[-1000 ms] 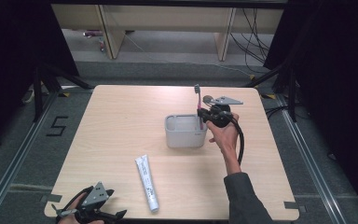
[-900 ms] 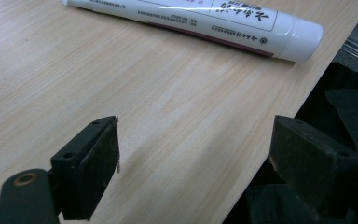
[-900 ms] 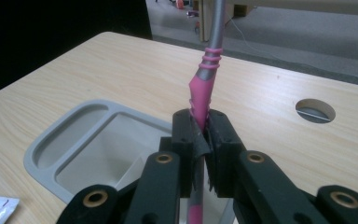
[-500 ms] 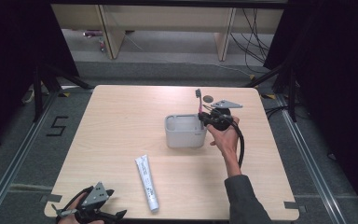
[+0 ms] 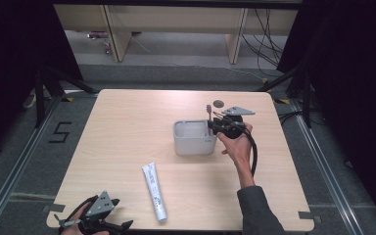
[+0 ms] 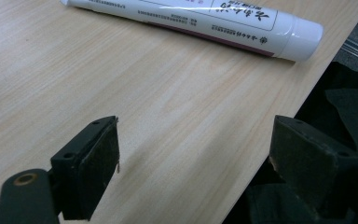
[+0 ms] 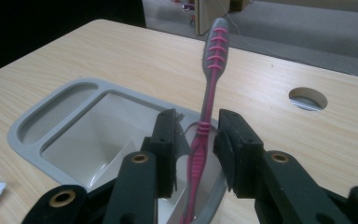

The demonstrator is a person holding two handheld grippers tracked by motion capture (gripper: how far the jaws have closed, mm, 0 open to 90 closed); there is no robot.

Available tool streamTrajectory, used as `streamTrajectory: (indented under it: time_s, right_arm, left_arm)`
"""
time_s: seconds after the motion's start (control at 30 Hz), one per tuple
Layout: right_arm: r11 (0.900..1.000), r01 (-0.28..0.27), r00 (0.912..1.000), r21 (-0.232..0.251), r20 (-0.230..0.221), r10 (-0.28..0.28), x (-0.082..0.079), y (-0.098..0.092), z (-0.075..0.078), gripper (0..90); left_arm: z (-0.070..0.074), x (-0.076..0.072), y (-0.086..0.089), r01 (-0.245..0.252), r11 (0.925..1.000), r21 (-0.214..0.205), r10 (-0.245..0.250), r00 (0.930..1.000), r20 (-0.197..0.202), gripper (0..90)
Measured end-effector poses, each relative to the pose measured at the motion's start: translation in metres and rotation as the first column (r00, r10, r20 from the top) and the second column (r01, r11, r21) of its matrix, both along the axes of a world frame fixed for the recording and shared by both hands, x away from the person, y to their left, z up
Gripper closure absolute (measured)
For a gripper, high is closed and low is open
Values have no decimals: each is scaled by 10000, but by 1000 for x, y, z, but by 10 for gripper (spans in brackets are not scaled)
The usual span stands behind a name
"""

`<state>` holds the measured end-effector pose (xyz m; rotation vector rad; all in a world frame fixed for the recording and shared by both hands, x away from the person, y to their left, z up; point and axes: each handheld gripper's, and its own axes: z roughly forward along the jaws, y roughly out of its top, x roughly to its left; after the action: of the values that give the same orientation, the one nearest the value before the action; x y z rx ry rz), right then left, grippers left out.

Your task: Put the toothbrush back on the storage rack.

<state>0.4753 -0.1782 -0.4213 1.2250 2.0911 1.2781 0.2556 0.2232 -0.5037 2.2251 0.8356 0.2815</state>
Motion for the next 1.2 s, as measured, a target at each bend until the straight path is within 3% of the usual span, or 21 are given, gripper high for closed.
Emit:
streamTrajectory:
  time_s: [0.13, 0.2, 0.23, 0.27, 0.33, 0.37, 0.4, 0.47, 0.57, 0.63, 0.7, 0.83, 0.93, 1.0, 1.1, 1.13, 1.2]
  right_arm:
    - [10000, 84, 9995, -23, 309, -83, -3, -4, 5, 663]
    - [10000, -11, 9997, 50, 249, 10, -4, -4, 5, 656]
    - [10000, 49, 9989, -86, 472, -45, -5, -4, 6, 648]
    - [9999, 30, 9999, 167, 98, -32, -8, -3, 8, 630]
    - [9999, -10, 9998, 149, 179, 8, -11, -1, 8, 610]
    - [9997, -226, 9993, -82, 296, 228, -13, -2, 10, 600]
    - [9994, -355, 9991, 9, 241, 354, -24, 2, 15, 570]
    - [9995, -324, 9990, 41, 295, 322, -31, 5, 17, 544]
    - [9966, -824, 9963, 54, 236, 822, -51, 9, 22, 496]
    - [9944, -1046, 9940, -151, 315, 1050, -58, 9, 22, 475]
    - [9942, -1063, 9943, -142, 38, 1064, -73, 13, 17, 451]
    - [9889, -1414, 9899, -448, 8, 1416, -80, 18, 16, 437]
    - [9855, -1604, 9868, -553, -310, 1588, -89, 24, 15, 420]
    - [9826, -1692, 9856, -767, -194, 1682, -94, 23, 13, 416]
    - [9853, -1573, 9870, -667, -448, 1545, -102, 20, 7, 397]
    - [9867, -1537, 9872, -528, -514, 1511, -103, 19, 5, 395]
    - [9868, -1434, 9895, -750, -296, 1415, -106, 14, -1, 383]
  left_arm:
    - [-1, -1, -2, -16, 9999, -156, 15, 10000, -57, 155]
    - [-1, -1, -2, -21, 9999, -154, 20, 10000, -56, 155]
    - [-1, -1, -2, -25, 9999, -148, 25, 10000, -60, 155]
    - [-1, -1, -2, -26, 9999, -137, 25, 10000, -56, 155]
    - [-1, -1, -1, -29, 9999, -150, 28, 10000, -52, 154]
    - [0, -1, -1, -24, 9999, -114, 24, 10000, -43, 155]
    - [0, 0, 0, -17, 10000, 29, 17, 10000, -19, 155]
    - [-1, 0, 0, -40, 10000, 12, 40, 10000, -24, 155]
    - [0, 0, 0, -28, 10000, -21, 28, 10000, 4, 155]
    - [0, 0, 0, -29, 10000, 19, 29, 10000, -3, 155]
    - [-1, -1, -1, -81, 9999, -150, 80, 10000, -30, 155]
    - [1, -1, -1, -73, 9999, -83, 73, 10000, -9, 155]
    - [2, -2, 0, -78, 9997, -223, 79, 10000, 44, 155]
    - [2, -2, 1, -80, 9997, -218, 82, 9999, 96, 155]
    - [2, -2, 0, -109, 9994, -317, 112, 9999, 101, 155]
    - [3, -1, 2, -45, 10000, -81, 46, 9999, 130, 155]
    - [3, -1, 2, 4, 10000, -90, -3, 9999, 112, 154]
